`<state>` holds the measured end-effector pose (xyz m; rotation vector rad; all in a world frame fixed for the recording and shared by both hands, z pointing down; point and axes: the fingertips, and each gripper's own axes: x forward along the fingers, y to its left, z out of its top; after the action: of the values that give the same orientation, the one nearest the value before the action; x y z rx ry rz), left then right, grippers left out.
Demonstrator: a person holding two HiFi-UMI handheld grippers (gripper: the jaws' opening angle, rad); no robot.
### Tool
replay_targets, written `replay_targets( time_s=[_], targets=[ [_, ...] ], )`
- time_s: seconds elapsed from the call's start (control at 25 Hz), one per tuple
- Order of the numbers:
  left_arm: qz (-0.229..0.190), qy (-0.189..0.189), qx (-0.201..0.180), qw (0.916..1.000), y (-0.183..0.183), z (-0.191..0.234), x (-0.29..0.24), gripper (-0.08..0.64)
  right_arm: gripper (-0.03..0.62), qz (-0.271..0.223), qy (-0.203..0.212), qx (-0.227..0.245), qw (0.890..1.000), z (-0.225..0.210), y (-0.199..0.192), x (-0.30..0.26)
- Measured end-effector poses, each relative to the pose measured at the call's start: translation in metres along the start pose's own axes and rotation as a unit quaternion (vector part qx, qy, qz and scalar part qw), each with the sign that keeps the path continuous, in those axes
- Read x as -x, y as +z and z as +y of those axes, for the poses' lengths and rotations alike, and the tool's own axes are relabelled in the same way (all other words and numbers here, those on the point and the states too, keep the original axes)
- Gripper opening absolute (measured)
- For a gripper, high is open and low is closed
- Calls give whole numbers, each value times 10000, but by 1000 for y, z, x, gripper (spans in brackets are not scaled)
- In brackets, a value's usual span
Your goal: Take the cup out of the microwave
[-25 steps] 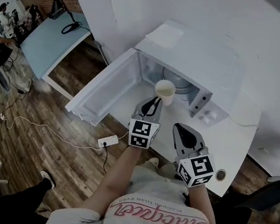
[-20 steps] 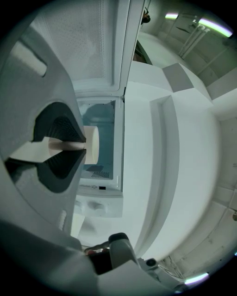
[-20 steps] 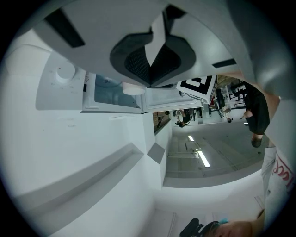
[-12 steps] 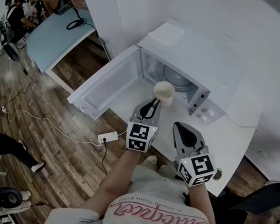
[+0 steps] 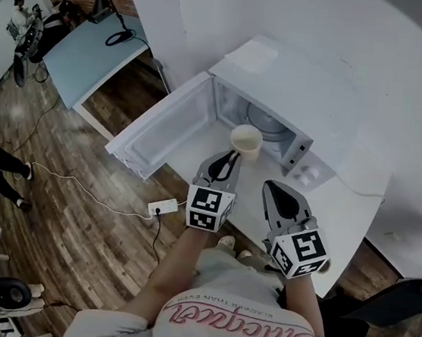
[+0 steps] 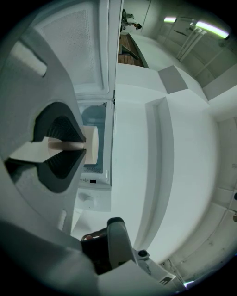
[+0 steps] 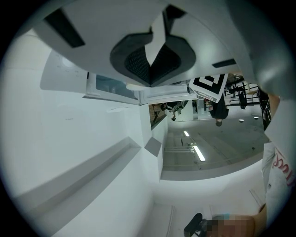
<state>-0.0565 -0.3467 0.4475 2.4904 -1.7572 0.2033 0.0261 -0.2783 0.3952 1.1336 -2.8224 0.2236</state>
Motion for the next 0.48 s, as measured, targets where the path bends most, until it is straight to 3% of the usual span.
replay_targets(
  time_s=[0.48],
  targets=[
    [-59,-143,-67,9999,24,1,11,49,11,-159,-12,61,9999,-12,18,-4]
  ],
)
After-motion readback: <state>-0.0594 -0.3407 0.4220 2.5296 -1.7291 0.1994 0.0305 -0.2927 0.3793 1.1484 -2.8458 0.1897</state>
